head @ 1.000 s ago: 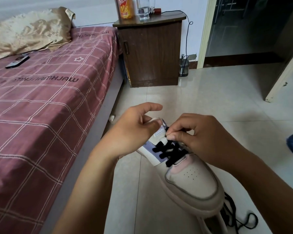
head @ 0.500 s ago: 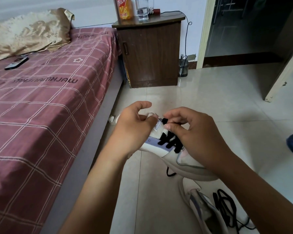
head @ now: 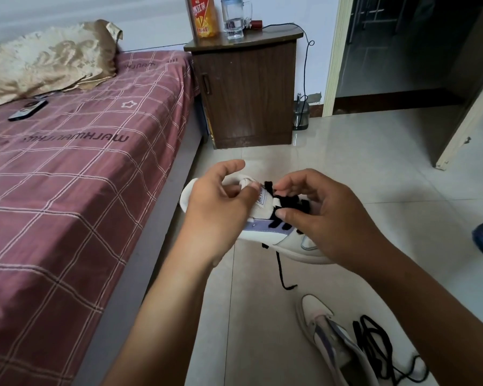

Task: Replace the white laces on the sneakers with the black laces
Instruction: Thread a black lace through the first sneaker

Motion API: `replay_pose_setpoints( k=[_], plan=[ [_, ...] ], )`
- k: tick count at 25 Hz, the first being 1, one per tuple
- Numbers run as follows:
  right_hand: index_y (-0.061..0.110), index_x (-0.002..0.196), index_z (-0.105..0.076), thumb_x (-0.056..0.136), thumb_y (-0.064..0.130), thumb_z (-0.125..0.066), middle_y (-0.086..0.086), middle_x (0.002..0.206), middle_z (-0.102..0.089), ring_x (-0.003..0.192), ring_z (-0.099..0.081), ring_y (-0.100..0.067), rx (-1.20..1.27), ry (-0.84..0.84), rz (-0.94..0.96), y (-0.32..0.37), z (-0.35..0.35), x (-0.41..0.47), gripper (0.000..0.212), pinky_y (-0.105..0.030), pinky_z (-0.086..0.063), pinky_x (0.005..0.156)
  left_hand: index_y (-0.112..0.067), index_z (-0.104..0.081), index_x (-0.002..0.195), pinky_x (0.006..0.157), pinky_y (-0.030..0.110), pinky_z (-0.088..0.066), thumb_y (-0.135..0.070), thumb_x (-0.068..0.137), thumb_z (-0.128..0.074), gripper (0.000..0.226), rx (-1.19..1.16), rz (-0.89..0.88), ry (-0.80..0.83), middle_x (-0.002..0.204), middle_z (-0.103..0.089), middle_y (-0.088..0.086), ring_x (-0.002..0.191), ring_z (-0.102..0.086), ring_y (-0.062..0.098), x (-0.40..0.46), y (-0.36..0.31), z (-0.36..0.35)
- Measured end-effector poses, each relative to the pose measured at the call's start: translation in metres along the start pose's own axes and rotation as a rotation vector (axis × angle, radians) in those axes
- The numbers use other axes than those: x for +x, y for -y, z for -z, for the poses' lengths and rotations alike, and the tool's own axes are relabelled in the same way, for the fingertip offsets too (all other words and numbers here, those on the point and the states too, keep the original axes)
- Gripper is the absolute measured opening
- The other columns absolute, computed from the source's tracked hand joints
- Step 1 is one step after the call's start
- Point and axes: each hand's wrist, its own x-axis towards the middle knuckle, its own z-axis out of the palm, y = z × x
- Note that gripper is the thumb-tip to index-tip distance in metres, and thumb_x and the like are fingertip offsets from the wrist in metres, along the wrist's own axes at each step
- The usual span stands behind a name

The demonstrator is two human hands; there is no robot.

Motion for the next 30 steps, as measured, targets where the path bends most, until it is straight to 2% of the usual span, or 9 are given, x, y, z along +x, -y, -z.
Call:
replay_pose_setpoints(
  k=[7, 12, 16, 19, 21, 23, 24, 27, 30],
  plan=[
    [0.002, 0.089, -0.071, 0.085, 0.015, -0.065, -0.010, 0.090, -0.070, 0.083, -0.066, -0.024, -0.636, -0.328, 0.653, -0.013, -0.007, -0.001, 0.014, -0.037, -0.050, 0.080, -0.021, -0.058, 0.115, 0.062, 0.024, -0.051, -0.012, 0.089, -0.062, 0.027, -0.114, -0.027, -0.051, 0.090, -0.071, 0.017, 0.068, -0.062, 0.015, -0.004, -0.006, -0.004],
    [-0.004, 0.078, -0.070, 0.084, 0.004, -0.065, -0.020, 0.087, -0.068, 0.084, -0.065, -0.032, -0.813, -0.574, 0.724, -0.015, -0.019, 0.001, 0.011, -0.043, -0.052, 0.080, -0.030, -0.059, 0.107, 0.055, 0.026, -0.040, -0.012, 0.088, -0.063, 0.026, -0.321, 0.048, -0.171, 0.073, -0.053, 0.010, 0.064, -0.048, 0.017, 0.002, 0.001, -0.018],
    [0.008, 0.067, -0.066, 0.072, 0.002, -0.070, -0.008, 0.074, -0.064, 0.067, -0.060, -0.025, -0.924, -0.038, 0.835, -0.034, -0.018, -0.011, 0.008, -0.035, -0.048, 0.063, -0.027, -0.057, 0.115, 0.066, 0.032, -0.049, -0.001, 0.086, -0.062, 0.039, -0.630, 0.155, -0.246, 0.086, -0.061, 0.012, 0.071, -0.058, 0.022, 0.014, 0.007, -0.012],
    [0.021, 0.047, -0.063, 0.030, 0.023, -0.088, 0.004, 0.055, -0.059, 0.050, -0.056, -0.013, -1.097, 0.479, 0.427, -0.071, -0.025, -0.034, 0.030, -0.018, -0.040, 0.049, -0.027, -0.054, 0.122, 0.077, 0.044, -0.052, 0.002, 0.086, -0.060, 0.046, -0.728, 0.110, -0.317, 0.088, -0.070, 0.001, 0.073, -0.066, 0.018, 0.021, 0.011, -0.002],
    [0.010, 0.071, -0.074, 0.046, 0.025, -0.087, -0.007, 0.074, -0.070, 0.069, -0.066, -0.015, -1.194, 0.717, 0.192, -0.091, -0.040, -0.043, 0.032, -0.021, -0.046, 0.059, -0.026, -0.054, 0.122, 0.077, 0.046, -0.051, 0.001, 0.087, -0.059, 0.045, -0.751, 0.059, -0.340, 0.077, -0.071, -0.008, 0.072, -0.066, 0.016, 0.023, 0.012, 0.002],
    [0.004, 0.125, -0.058, 0.092, 0.023, -0.056, -0.013, 0.128, -0.057, 0.117, -0.055, -0.019, -1.193, 0.625, 0.168, -0.104, -0.033, -0.041, 0.038, -0.029, -0.042, 0.095, -0.028, -0.054, 0.121, 0.077, 0.049, -0.050, 0.001, 0.087, -0.059, 0.045, -0.760, 0.030, -0.339, 0.070, -0.069, -0.009, 0.073, -0.065, 0.019, 0.023, 0.012, 0.003],
    [0.007, 0.127, -0.055, 0.096, 0.027, -0.048, -0.010, 0.131, -0.054, 0.119, -0.052, -0.017, -1.049, 0.649, 0.040, -0.102, -0.036, -0.038, 0.037, -0.028, -0.039, 0.097, -0.029, -0.054, 0.121, 0.080, 0.053, -0.049, 0.001, 0.087, -0.059, 0.045, -0.765, 0.023, -0.328, 0.073, -0.069, -0.006, 0.078, -0.064, 0.023, 0.023, 0.012, 0.002],
    [0.021, 0.087, -0.063, 0.092, 0.035, -0.052, 0.011, 0.087, -0.062, 0.082, -0.056, -0.001, -0.410, 0.267, -0.080, -0.063, -0.031, -0.006, 0.018, -0.023, -0.046, 0.076, -0.033, -0.055, 0.113, 0.082, 0.054, -0.048, 0.002, 0.086, -0.060, 0.045, -0.755, 0.011, -0.306, 0.081, -0.070, 0.001, 0.083, -0.062, 0.027, 0.021, 0.013, -0.005],
    [0.030, 0.087, -0.059, 0.085, 0.041, -0.057, 0.018, 0.086, -0.064, 0.082, -0.057, 0.005, 0.041, -0.225, -0.014, -0.023, -0.033, 0.018, 0.012, -0.007, -0.042, 0.067, -0.035, -0.055, 0.108, 0.077, 0.041, -0.049, 0.005, 0.086, -0.059, 0.046, -0.748, -0.020, -0.293, 0.076, -0.071, 0.001, 0.075, -0.063, 0.022, 0.018, 0.015, -0.014]
  ],
)
